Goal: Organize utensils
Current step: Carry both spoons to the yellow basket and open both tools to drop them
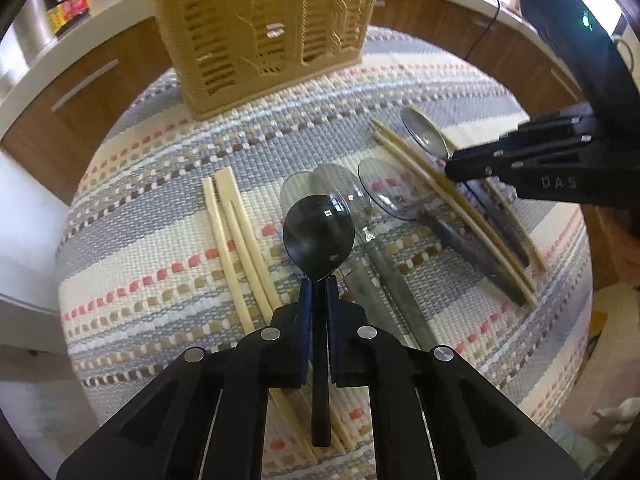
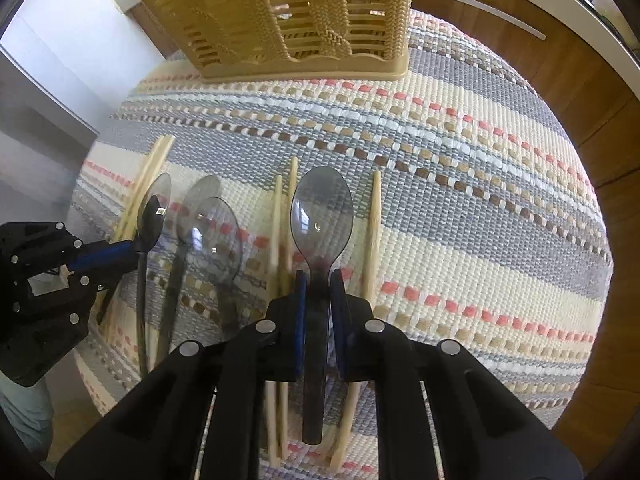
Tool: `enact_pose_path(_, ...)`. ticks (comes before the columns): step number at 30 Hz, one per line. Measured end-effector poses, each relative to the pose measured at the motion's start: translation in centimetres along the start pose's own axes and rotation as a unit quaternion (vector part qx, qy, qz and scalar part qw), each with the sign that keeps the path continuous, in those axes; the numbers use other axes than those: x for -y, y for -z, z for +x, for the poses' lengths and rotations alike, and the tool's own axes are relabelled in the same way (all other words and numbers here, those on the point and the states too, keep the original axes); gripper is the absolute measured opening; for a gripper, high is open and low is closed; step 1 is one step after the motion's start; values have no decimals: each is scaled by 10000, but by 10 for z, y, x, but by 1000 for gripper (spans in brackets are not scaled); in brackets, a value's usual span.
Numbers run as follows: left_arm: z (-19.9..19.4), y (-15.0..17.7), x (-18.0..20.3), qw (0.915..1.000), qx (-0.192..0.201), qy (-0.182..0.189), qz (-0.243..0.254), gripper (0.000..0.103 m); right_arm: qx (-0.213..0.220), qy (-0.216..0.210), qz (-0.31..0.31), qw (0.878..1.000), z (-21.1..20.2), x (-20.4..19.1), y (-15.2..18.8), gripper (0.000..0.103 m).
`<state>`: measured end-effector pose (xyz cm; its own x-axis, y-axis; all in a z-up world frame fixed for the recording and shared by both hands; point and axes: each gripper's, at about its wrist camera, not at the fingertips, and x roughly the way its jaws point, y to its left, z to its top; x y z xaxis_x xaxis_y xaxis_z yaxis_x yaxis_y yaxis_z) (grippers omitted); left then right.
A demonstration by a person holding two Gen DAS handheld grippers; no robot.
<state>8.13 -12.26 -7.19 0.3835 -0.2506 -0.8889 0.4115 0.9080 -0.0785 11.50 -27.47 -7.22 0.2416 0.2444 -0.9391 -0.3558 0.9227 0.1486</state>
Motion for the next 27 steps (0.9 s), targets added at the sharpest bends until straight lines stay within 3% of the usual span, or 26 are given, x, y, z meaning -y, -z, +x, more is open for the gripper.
enact_pose_path(8, -53, -11, -10, 9965, 785, -183, -220, 5, 775, -55, -111, 9969, -51, 5, 15, 10)
enact_pose_path(16, -117, -22, -21, 9838, 1718, -83, -512, 5, 1707, -112, -253, 9849, -105, 0, 19, 10)
enact_pose_path(22, -163, -47, -26, 9616, 2653, 107, -697, 5, 2514, -212, -335, 9671, -153, -6, 1, 10)
enact_pose_path(27, -197, -69, -27, 9351, 3472, 38, -711, 5, 3138, -190, -440, 9483, -189, -12, -15, 10)
